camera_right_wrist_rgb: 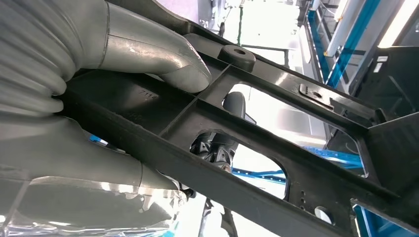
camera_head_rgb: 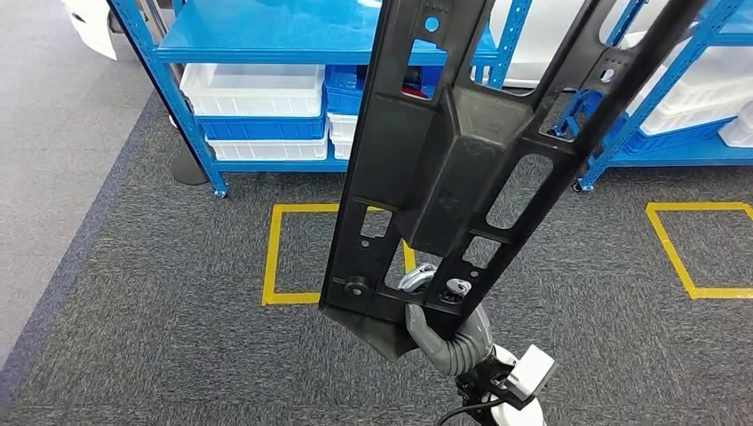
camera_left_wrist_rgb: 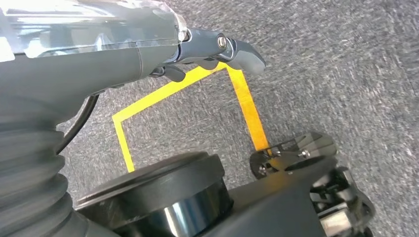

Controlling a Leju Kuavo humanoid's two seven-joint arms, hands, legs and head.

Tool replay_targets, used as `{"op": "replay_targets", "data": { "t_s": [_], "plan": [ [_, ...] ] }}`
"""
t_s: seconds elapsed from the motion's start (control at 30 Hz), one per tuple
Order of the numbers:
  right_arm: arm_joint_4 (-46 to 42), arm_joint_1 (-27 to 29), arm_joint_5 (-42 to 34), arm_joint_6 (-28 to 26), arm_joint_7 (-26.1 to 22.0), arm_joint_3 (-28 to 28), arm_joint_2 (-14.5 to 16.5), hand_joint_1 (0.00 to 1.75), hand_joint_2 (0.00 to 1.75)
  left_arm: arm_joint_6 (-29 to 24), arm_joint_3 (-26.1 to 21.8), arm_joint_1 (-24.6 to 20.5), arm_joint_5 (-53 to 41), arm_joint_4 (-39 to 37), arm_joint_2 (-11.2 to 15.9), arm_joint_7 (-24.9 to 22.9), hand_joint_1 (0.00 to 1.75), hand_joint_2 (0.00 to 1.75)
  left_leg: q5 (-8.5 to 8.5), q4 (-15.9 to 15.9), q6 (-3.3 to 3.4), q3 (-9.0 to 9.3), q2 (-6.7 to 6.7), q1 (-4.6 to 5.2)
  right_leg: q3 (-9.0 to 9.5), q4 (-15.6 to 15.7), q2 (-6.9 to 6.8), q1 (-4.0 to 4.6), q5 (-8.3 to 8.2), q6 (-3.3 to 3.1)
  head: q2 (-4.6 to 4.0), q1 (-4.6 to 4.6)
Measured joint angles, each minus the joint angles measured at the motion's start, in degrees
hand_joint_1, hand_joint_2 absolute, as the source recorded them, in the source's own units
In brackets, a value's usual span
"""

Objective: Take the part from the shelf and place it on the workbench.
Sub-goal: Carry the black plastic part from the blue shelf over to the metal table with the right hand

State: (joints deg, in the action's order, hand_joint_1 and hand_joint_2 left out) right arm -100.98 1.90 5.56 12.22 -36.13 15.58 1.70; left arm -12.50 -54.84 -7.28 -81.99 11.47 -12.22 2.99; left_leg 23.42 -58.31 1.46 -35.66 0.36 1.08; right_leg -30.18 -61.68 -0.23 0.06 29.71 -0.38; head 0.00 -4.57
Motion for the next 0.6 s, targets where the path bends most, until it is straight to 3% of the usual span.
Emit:
{"op": "replay_targets", "data": {
  "t_s": [0.07, 0.13, 0.17, 0.23, 0.27, 0.3, 0.33, 0.4, 0.43, 0.47, 0.5, 0.53, 0.6],
  "plan": [
    [0.0, -0.1, -0.1, 0.0, -0.1, 0.0, 0.0, 1.75, 1.75, 0.0, 0.0, 0.0, 0.0, 0.0, -0.1, 0.0, 0.00, 1.75, -1.06, 0.2, -0.54, -0.48, 0.08, -0.16, 2.11, 4.2, -0.02, 0.45, 0.63, -0.52, 0.00, 0.00],
    [0.0, -0.1, -0.3, 0.0, -0.3, -0.1, 0.0, 1.75, 1.75, 0.0, 0.0, 0.0, 0.1, 0.0, 0.0, 0.0, 0.00, 1.75, -1.80, 0.5, -1.16, -0.80, 0.05, -0.27, 1.73, 5.3, -0.21, 0.39, -0.70, -0.52, 0.00, 0.01],
    [0.0, -0.1, -0.3, 0.0, -0.3, -0.1, 0.0, 1.75, 1.75, 0.0, 0.0, 0.0, 0.1, 0.0, 0.0, -0.1, 0.00, 1.75, -0.89, 0.0, -1.49, -1.15, -0.03, -0.25, 1.33, 5.8, -0.35, 0.16, -1.55, -0.72, 0.00, 0.01],
    [0.0, -0.2, -0.3, 0.0, -0.5, -0.1, 0.0, 1.75, 1.75, 0.0, 0.0, -0.1, 0.1, 0.0, 0.1, -0.1, 0.00, 1.75, 4.06, -3.9, -2.21, -2.29, -0.20, -0.49, 0.06, 6.4, -0.63, -0.31, -3.18, -0.92, 0.00, -0.01],
    [0.0, -0.2, -0.3, 0.0, -0.5, -0.1, 0.0, 1.75, 1.75, 0.0, 0.0, -0.2, 0.0, 0.0, 0.1, -0.1, 0.00, 1.75, 7.05, -7.3, -2.60, -2.97, -0.20, -0.76, -0.84, 6.4, -0.60, -0.40, -3.84, -1.01, 0.00, -0.01],
    [0.0, -0.2, -0.4, 0.0, -0.6, -0.1, 0.0, 1.75, 1.75, 0.0, 0.0, -0.2, 0.0, 0.0, 0.1, -0.1, 0.00, 1.75, 8.94, -11.0, -3.01, -3.48, -0.20, -1.10, -1.76, 6.4, -0.63, -0.46, -4.46, -0.90, 0.00, -0.01],
    [0.0, -0.2, -0.4, -0.1, -0.6, -0.1, 0.0, 1.75, 1.75, -0.1, 0.0, -0.3, -0.1, 0.0, 0.1, -0.1, 0.00, 1.75, 9.26, -14.0, -3.40, -3.67, -0.19, -1.44, -2.70, 6.3, -0.67, -0.55, -5.06, -0.75, 0.00, 0.00],
    [0.1, -0.2, -0.4, -0.2, -0.6, -0.1, 0.0, 1.75, 1.75, -0.3, 0.0, -0.3, -0.2, 0.0, 0.1, -0.1, 0.00, 1.75, 5.80, -15.7, -4.17, -2.19, -0.19, -2.10, -4.61, 5.8, -0.74, -0.89, -6.22, -0.23, 0.00, 0.00],
    [0.1, -0.2, -0.4, -0.3, -0.6, -0.1, 0.0, 1.75, 1.75, -0.3, 0.0, -0.3, -0.2, 0.0, 0.2, -0.1, 0.00, 1.75, 3.87, -13.5, -4.55, -0.07, -0.19, -2.43, -5.57, 5.4, -0.74, -1.12, -6.73, 0.11, 0.00, -0.01],
    [0.1, -0.1, -0.4, -0.4, -0.6, -0.1, 0.0, 1.75, 1.75, -0.4, 0.0, -0.2, -0.2, 0.0, 0.2, -0.1, 0.00, 1.75, 3.49, -9.7, -4.92, 2.84, -0.21, -2.66, -6.46, 4.9, -0.70, -1.27, -7.16, 0.50, 0.00, -0.01],
    [0.1, -0.1, -0.4, -0.5, -0.6, -0.1, 0.0, 1.75, 1.75, -0.4, 0.0, -0.2, -0.2, 0.0, 0.2, 0.0, 0.00, 1.75, 4.47, -5.0, -4.86, 6.04, -0.27, -2.70, -7.17, 4.3, -0.63, -1.33, -7.53, 0.92, 0.00, -0.01],
    [0.1, -0.1, -0.4, -0.6, -0.6, -0.1, 0.0, 1.75, 1.75, -0.4, 0.0, -0.2, -0.3, 0.0, 0.2, 0.0, 0.00, 1.75, 6.04, -1.2, -4.45, 8.45, -0.32, -2.63, -7.59, 3.9, -0.59, -1.29, -7.89, 1.34, 0.00, -0.01],
    [0.0, -0.1, -0.4, -0.8, -0.6, -0.1, 0.0, 1.75, 1.75, -0.4, 0.0, -0.1, -0.3, 0.0, 0.2, 0.0, 0.00, 1.75, 8.01, 2.2, -2.99, 10.18, -0.37, -2.24, -7.83, 3.7, -0.55, -1.25, -8.69, 2.19, 0.00, 0.00]
  ]
}}
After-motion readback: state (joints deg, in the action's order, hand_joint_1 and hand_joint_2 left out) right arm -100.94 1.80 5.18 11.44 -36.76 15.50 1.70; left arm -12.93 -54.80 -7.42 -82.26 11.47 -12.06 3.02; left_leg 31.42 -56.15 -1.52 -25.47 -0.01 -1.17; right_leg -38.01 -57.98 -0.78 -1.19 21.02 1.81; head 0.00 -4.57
